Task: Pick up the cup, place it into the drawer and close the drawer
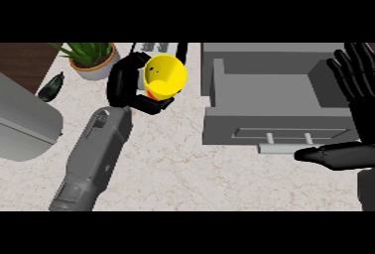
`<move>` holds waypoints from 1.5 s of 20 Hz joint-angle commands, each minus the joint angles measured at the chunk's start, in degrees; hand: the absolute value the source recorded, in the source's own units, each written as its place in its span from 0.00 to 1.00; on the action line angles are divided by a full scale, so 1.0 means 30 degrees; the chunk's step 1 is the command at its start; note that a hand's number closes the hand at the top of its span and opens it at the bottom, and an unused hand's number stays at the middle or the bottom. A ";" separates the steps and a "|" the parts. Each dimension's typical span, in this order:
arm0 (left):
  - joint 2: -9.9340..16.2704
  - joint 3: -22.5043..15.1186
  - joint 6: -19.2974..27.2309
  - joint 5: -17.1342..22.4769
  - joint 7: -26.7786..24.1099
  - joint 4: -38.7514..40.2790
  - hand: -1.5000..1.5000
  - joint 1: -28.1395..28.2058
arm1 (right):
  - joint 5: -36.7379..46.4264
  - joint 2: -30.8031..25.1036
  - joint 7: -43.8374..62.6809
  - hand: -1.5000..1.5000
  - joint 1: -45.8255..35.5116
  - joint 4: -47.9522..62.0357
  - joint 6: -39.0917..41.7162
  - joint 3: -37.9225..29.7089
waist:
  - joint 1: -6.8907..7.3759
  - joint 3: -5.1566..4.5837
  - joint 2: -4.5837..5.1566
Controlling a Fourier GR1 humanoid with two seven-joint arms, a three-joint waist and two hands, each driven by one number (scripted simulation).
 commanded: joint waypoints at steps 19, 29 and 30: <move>-0.0452 -0.6473 0.8885 0.3341 0.9870 0.5458 1.00 -1.0904 | 0.0144 0.0317 -0.0888 0.00 -0.0976 0.0890 0.0171 0.0359 | -0.1752 0.0016 0.0506; -0.0452 -0.9873 0.6417 0.4268 1.0375 0.8086 1.00 -1.0329 | -0.0033 0.0333 -0.1279 0.00 -0.1738 0.1251 0.0734 0.0827 | -0.3158 0.0030 0.0925; -0.0453 -1.0366 0.6669 0.4614 1.0689 0.7865 1.00 -1.0062 | 0.0124 0.0636 -0.0412 0.00 -0.2513 0.1108 0.0266 0.1257 | -0.3261 0.0015 0.0860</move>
